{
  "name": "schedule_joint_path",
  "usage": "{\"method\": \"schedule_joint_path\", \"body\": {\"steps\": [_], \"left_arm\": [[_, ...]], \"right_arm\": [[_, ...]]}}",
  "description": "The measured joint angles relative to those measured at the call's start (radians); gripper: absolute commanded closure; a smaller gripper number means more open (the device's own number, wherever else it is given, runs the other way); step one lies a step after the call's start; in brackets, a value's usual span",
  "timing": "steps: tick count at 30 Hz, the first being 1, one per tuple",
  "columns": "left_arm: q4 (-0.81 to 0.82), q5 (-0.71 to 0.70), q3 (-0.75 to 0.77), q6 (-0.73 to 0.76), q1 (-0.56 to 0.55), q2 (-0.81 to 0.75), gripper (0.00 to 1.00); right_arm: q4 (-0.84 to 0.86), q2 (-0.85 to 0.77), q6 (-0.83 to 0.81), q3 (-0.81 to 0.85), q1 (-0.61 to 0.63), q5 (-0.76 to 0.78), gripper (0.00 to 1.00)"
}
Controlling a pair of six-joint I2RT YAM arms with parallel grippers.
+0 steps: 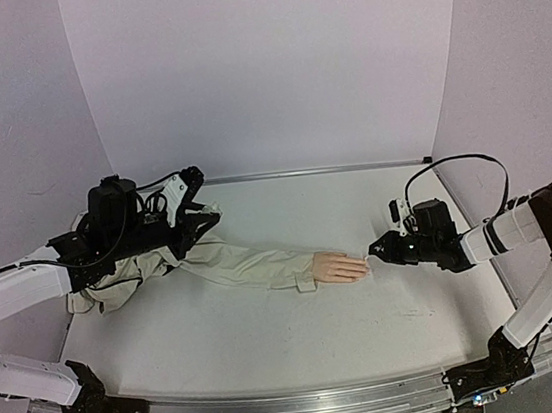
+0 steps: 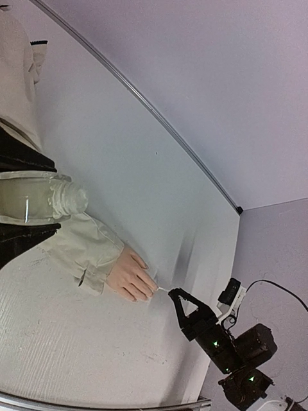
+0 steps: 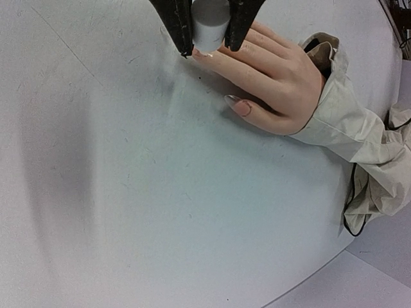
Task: Paint the nails
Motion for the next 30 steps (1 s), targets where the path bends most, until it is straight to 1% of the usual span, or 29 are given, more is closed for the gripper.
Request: {"method": "schedule_joint_path", "body": {"steps": [30], "left_arm": [[0.000, 0.015, 0.000, -0.002, 0.000, 0.002, 1.00]], "right_arm": [[-0.002, 0.021, 0.007, 0.000, 0.000, 0.005, 1.00]]}}
